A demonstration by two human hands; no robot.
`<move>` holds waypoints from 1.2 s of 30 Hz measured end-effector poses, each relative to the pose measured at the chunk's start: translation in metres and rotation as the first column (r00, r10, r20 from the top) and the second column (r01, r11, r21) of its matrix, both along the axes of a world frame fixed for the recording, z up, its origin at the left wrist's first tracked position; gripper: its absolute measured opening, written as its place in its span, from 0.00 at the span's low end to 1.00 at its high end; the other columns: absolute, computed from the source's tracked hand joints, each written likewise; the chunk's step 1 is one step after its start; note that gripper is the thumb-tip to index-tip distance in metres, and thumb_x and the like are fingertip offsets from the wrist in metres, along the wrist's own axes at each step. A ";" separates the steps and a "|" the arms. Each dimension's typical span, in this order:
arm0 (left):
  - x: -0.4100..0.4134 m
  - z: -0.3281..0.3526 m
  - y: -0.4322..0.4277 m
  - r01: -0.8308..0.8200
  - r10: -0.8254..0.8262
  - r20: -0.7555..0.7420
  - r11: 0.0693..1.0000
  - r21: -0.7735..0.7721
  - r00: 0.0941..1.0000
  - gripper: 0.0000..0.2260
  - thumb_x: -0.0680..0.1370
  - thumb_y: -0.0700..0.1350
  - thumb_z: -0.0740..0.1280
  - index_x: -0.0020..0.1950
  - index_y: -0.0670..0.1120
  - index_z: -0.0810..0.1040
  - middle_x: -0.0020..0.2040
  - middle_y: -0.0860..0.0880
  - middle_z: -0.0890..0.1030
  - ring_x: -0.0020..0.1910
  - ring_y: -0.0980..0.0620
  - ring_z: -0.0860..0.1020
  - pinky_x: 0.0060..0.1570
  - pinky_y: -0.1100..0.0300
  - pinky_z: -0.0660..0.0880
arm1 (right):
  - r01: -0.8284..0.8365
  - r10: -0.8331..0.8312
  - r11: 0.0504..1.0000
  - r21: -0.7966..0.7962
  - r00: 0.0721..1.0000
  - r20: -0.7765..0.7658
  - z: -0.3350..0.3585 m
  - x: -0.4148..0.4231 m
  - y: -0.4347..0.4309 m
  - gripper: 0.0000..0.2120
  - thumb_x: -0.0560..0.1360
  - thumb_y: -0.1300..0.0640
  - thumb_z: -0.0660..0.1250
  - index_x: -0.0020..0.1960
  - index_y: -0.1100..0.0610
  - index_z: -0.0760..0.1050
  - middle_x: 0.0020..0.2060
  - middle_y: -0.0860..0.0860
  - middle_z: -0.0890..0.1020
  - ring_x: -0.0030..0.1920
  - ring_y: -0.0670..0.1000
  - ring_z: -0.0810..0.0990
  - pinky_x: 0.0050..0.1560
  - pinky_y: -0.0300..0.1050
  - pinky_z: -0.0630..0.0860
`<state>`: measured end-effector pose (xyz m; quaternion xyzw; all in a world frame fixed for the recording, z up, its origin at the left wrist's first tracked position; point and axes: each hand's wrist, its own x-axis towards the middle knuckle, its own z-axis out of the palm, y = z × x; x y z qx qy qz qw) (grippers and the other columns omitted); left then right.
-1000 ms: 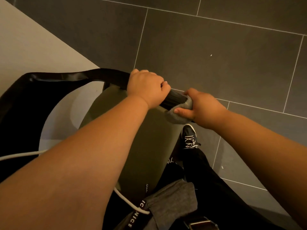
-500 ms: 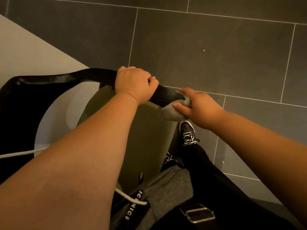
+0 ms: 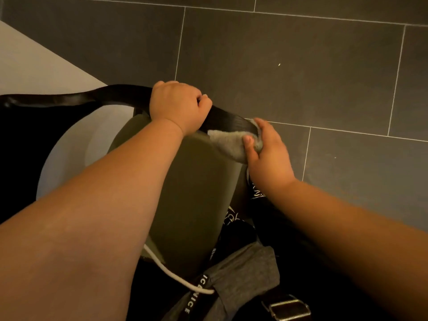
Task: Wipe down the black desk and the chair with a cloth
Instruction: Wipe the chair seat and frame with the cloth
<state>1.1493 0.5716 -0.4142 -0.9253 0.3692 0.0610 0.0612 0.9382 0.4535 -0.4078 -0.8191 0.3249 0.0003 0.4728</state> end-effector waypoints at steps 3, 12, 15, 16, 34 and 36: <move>0.002 0.000 0.001 0.003 -0.003 0.003 1.000 -0.001 1.000 0.24 0.82 0.56 0.49 0.31 0.50 0.73 0.29 0.48 0.72 0.33 0.46 0.71 0.47 0.49 0.71 | 0.056 -0.051 0.991 0.119 0.998 -0.045 -0.005 -0.007 0.012 0.29 0.82 0.48 0.65 0.78 0.54 0.61 0.68 0.46 0.73 0.65 0.41 0.71 0.61 0.25 0.65; 0.011 -0.001 -0.010 -0.006 0.007 0.015 0.999 -0.038 1.000 0.23 0.79 0.57 0.48 0.30 0.49 0.70 0.29 0.48 0.70 0.34 0.44 0.70 0.44 0.50 0.62 | 0.104 -0.108 0.992 -0.077 0.993 -0.053 -0.002 0.034 -0.015 0.18 0.83 0.42 0.61 0.63 0.53 0.77 0.53 0.51 0.82 0.55 0.53 0.80 0.53 0.47 0.77; 0.008 -0.002 -0.005 -0.003 0.003 0.003 0.999 -0.035 1.000 0.24 0.80 0.57 0.49 0.30 0.49 0.71 0.29 0.48 0.71 0.33 0.46 0.69 0.43 0.50 0.64 | 0.067 -0.069 0.996 -0.064 0.997 -0.032 -0.001 0.023 -0.010 0.20 0.82 0.43 0.64 0.68 0.53 0.73 0.58 0.50 0.81 0.59 0.51 0.79 0.58 0.45 0.75; 0.005 -0.002 -0.002 -0.002 0.002 0.005 0.999 -0.033 1.000 0.24 0.80 0.57 0.48 0.30 0.50 0.71 0.29 0.49 0.71 0.33 0.46 0.70 0.43 0.50 0.65 | 0.037 -0.038 0.998 -0.055 0.999 -0.025 -0.002 0.016 -0.006 0.23 0.81 0.43 0.65 0.71 0.53 0.71 0.62 0.49 0.79 0.61 0.50 0.78 0.61 0.44 0.74; -0.002 0.000 0.005 -0.052 0.049 -0.030 0.994 -0.096 0.998 0.19 0.81 0.56 0.50 0.36 0.52 0.73 0.34 0.53 0.73 0.38 0.48 0.71 0.45 0.51 0.64 | -0.456 0.401 0.816 -0.356 0.889 -0.220 0.008 0.079 -0.012 0.21 0.82 0.38 0.57 0.65 0.53 0.73 0.56 0.53 0.81 0.53 0.57 0.81 0.47 0.51 0.77; -0.001 0.001 0.007 -0.119 0.104 -0.089 0.976 -0.184 0.991 0.17 0.82 0.56 0.52 0.40 0.53 0.74 0.37 0.54 0.74 0.40 0.49 0.72 0.48 0.51 0.68 | -0.456 0.404 0.842 -0.288 0.887 -0.223 0.009 0.066 -0.023 0.24 0.81 0.36 0.59 0.67 0.52 0.72 0.58 0.53 0.81 0.55 0.57 0.81 0.50 0.50 0.77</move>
